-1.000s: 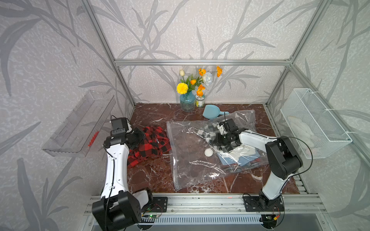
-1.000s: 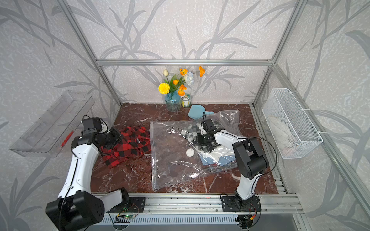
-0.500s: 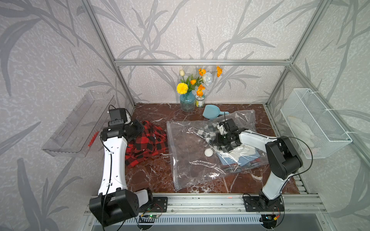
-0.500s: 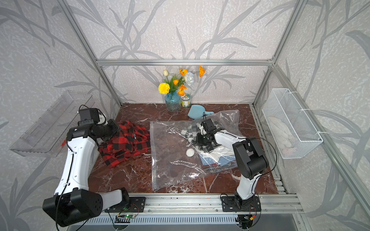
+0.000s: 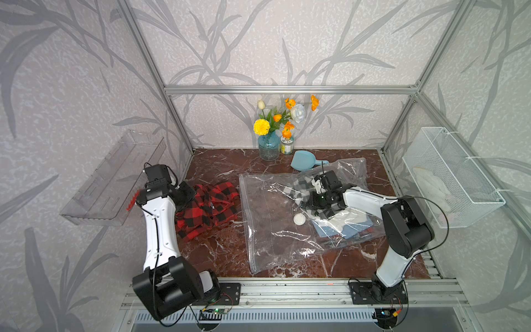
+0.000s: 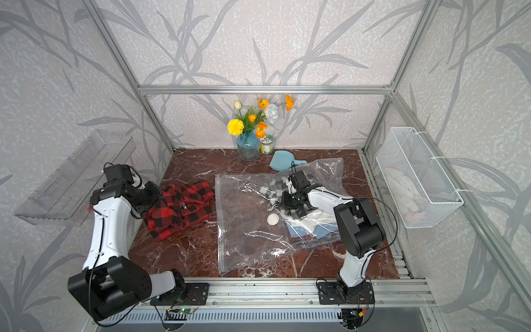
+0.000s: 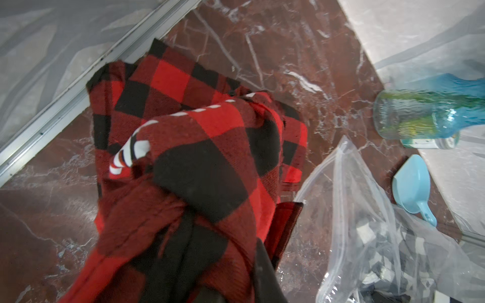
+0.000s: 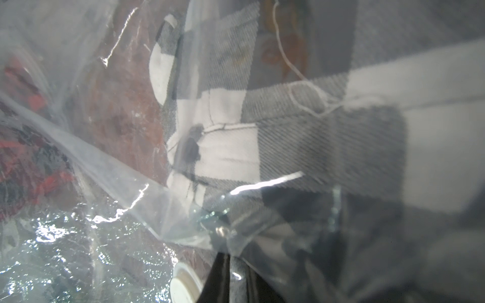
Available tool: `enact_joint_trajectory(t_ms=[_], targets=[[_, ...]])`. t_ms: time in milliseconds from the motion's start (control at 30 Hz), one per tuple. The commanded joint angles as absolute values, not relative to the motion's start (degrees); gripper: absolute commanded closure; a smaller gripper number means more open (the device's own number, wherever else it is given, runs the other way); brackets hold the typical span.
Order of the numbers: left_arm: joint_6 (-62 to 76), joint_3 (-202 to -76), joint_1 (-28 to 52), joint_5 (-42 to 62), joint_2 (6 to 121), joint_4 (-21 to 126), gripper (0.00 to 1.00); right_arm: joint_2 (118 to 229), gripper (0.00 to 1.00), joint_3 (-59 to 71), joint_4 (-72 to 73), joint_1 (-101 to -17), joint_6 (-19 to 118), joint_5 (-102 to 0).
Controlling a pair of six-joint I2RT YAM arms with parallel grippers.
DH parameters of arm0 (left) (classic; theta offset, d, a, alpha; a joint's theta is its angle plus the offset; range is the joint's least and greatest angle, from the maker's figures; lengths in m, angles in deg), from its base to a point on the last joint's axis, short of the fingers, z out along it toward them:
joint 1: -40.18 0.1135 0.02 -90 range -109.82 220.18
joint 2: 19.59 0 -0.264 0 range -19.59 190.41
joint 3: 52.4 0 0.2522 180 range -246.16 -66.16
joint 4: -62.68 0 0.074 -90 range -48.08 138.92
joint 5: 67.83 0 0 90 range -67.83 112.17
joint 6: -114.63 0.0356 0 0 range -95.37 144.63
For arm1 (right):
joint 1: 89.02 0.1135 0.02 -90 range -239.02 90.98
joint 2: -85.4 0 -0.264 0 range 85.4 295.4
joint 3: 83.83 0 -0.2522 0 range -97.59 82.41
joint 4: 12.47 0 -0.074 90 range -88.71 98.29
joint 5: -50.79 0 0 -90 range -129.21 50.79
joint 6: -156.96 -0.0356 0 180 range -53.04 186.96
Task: Take the shirt out of the vacuum bag
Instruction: Place the shirt at the center of the board, then move the shirt at the center of the board.
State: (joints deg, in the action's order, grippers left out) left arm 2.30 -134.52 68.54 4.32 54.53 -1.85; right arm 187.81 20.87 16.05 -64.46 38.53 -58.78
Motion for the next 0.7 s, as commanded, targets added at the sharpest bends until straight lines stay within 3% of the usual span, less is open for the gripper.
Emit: enact_joint_trajectory(t_ms=[0,33,100,200,267,367,667], targets=[[5.40,-132.42,70.92,6.57,58.51,3.20,0.79,189.19,0.84,21.81,17.57,-64.68,39.18,-57.85],[5.16,-132.41,71.26,7.31,60.13,3.35,0.73,189.34,0.84,21.86,17.42,-64.68,39.10,-57.97],[5.12,-133.64,71.73,7.95,63.92,2.98,0.45,189.59,0.84,22.07,17.00,-64.69,38.91,-58.28],[5.03,-135.94,71.72,10.27,66.24,2.94,0.27,189.64,0.84,22.22,16.60,-64.74,38.90,-58.46],[4.85,-137.52,71.50,10.84,65.81,2.19,0.08,189.73,0.84,22.19,16.80,-64.81,39.02,-58.33],[5.34,-139.56,69.46,12.44,63.22,-0.19,0.00,189.95,0.84,22.25,16.67,-64.86,39.07,-58.25],[1.10,-134.39,60.14,18.90,54.24,-8.58,0.00,190.79,0.82,22.47,15.23,-64.95,37.88,-59.42]])
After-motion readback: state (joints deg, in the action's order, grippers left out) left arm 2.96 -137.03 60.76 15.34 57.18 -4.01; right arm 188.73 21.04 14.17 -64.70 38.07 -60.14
